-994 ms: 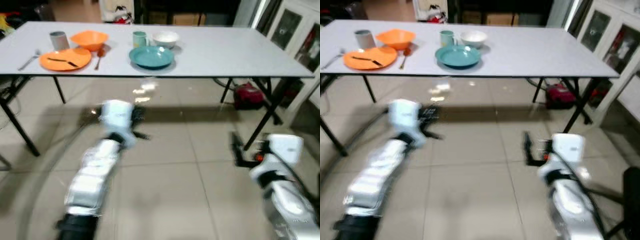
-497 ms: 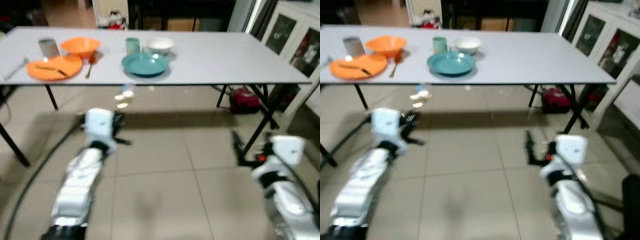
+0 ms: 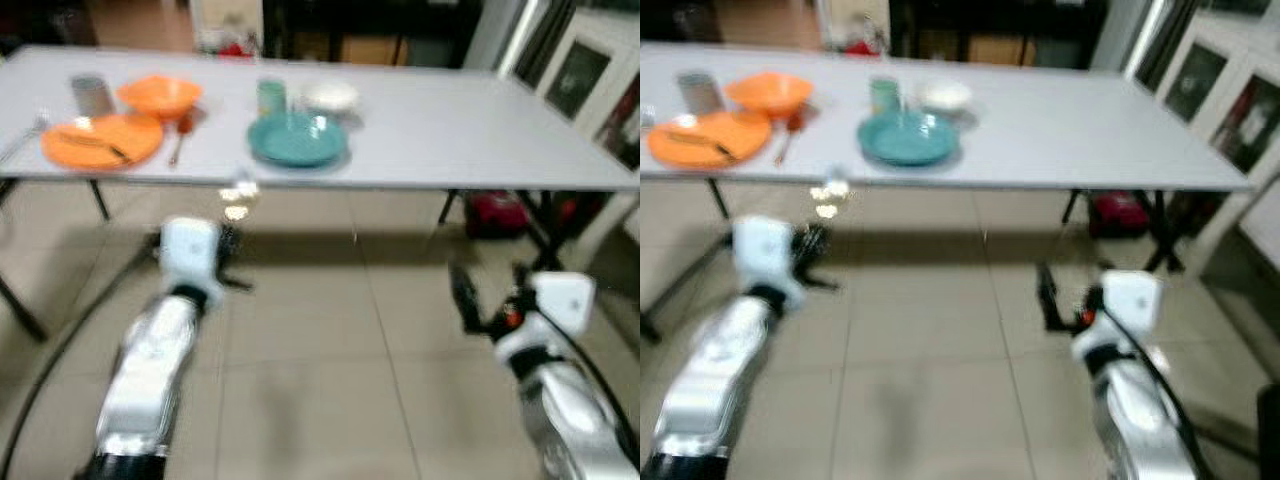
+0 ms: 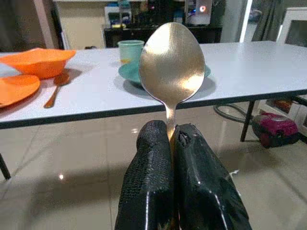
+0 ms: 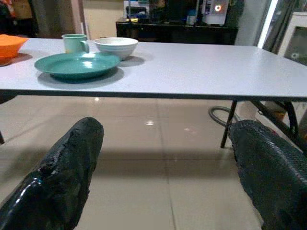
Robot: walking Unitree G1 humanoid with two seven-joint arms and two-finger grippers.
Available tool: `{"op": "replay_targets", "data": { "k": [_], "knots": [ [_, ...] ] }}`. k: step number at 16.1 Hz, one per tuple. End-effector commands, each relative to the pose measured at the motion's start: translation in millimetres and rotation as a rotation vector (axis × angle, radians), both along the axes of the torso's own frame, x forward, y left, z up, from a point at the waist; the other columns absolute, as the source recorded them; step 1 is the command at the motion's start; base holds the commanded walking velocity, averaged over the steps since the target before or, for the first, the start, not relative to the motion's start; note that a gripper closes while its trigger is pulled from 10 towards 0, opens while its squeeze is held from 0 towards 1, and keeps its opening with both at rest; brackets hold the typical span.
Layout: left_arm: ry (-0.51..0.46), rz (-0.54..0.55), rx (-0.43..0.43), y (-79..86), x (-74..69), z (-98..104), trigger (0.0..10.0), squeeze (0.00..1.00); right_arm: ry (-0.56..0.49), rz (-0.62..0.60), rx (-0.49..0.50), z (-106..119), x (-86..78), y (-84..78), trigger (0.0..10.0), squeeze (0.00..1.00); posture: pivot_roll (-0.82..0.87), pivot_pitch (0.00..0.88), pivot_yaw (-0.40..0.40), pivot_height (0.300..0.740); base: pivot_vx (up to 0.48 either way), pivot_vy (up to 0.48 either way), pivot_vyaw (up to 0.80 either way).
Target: Setting the table
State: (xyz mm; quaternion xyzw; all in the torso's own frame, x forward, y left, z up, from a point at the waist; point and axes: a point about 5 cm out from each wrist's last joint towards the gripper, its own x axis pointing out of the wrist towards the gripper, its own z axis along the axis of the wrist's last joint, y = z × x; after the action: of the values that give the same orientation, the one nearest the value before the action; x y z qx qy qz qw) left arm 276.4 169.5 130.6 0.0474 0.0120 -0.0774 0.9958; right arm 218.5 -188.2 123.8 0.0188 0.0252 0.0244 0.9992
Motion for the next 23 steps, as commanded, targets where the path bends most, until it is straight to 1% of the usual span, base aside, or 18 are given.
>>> {"op": "replay_targets", "data": {
  "k": [1, 10, 23],
  "knots": [
    [-0.016, -0.056, -0.011, -15.5, 1.2, 4, 10.0, 0.0, -0.003, -0.024, -0.024, 1, -2.2, -8.6, 10.0, 0.0, -0.01, 0.0, -0.052, 0.74, 0.349, 0.0, 0.0],
    [-0.008, -0.084, -0.009, -21.2, 0.7, 3, 10.0, 0.0, -0.007, -0.016, -0.024, -1, -3.2, -7.2, 10.0, 0.0, -0.02, 0.0, -0.041, 0.74, 0.349, 0.0, 0.0],
    [0.004, -0.105, -0.025, -29.9, 1.1, 1, 10.0, 0.0, -0.003, 0.01, -0.028, 1, -1.5, -6.3, 10.0, 0.0, -0.03, 0.0, -0.047, 0.74, 0.35, 0.0, 0.0]
  ]
}}
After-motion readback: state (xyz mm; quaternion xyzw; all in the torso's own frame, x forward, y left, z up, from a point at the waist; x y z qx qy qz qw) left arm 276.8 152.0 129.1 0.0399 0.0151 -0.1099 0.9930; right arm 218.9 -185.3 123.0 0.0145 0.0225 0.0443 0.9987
